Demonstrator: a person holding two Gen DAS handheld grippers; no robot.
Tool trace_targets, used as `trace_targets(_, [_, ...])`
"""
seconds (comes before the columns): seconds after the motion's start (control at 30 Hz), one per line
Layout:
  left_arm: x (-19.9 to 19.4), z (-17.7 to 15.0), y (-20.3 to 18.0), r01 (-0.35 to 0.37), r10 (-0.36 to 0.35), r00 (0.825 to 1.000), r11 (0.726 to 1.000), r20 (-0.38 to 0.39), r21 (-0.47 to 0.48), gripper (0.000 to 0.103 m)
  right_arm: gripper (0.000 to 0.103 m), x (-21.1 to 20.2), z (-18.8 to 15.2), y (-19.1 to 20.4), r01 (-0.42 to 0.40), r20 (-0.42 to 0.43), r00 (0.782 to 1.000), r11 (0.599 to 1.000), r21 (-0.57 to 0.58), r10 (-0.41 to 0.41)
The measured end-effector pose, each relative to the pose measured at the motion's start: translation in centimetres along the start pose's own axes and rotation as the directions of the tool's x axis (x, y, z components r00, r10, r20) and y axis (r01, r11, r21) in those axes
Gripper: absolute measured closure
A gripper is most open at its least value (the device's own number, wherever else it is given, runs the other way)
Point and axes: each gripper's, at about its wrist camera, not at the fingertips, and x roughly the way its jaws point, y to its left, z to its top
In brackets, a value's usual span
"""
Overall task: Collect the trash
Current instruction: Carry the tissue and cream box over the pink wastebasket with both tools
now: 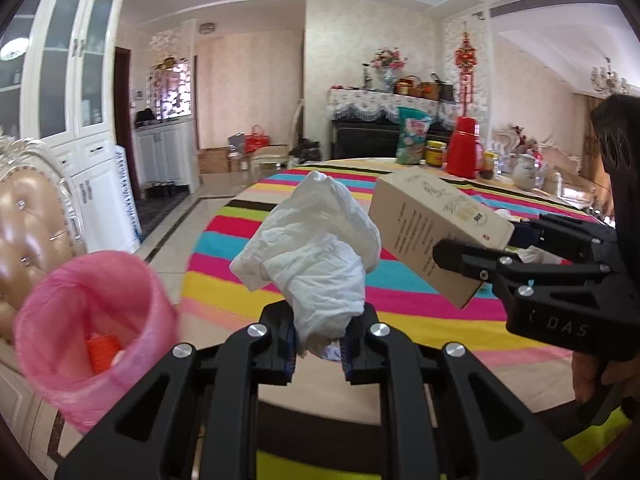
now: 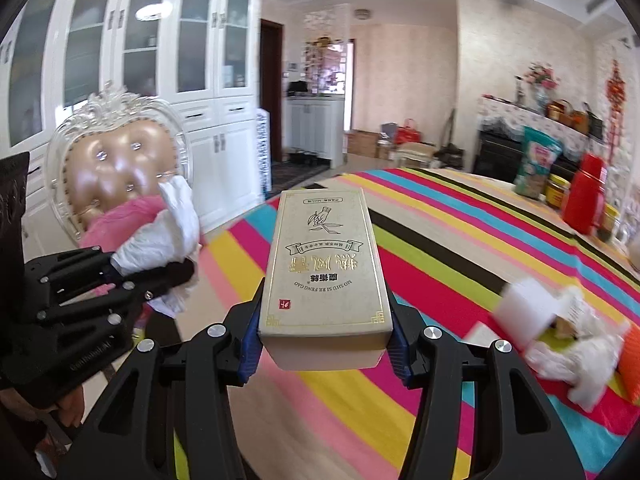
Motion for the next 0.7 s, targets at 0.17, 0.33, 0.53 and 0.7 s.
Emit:
trace_targets(0.17, [-1.0,-0.5,4.1,-0.085,0.085,0.996,0.995,-0.011,-0.051,0.087,0.052,2.0,1.3,3.3,-0.083,0.001,0.997,0.996,-0.041,0.083])
trace_targets(0.33, [-2.0,-0.7,10.0,-0.190,0.188,0.982,0.978,-0.025,-0.089,0.087,0.052,4.9,2.8,6.9,-0.190,-0.013,0.982,0.980,-0.053,0.190])
trace_targets(0.53, [-1.5,-0.8,16.4,-0.289,0.285,0.957,0.950,-0.051,-0.119,0.085,0.052,8.6,4.3,10.9,-0.279,-0.053,0.960,0.958,-0.067,0.276])
trace_targets(0.7, [0.2,-1.1,20.6,-0.325,0.317,0.945,0.937,-0.081,-0.130,0.085,0.052,11.2,5.4,13.6,-0.328,-0.076,0.944,0.941,-0.079,0.322])
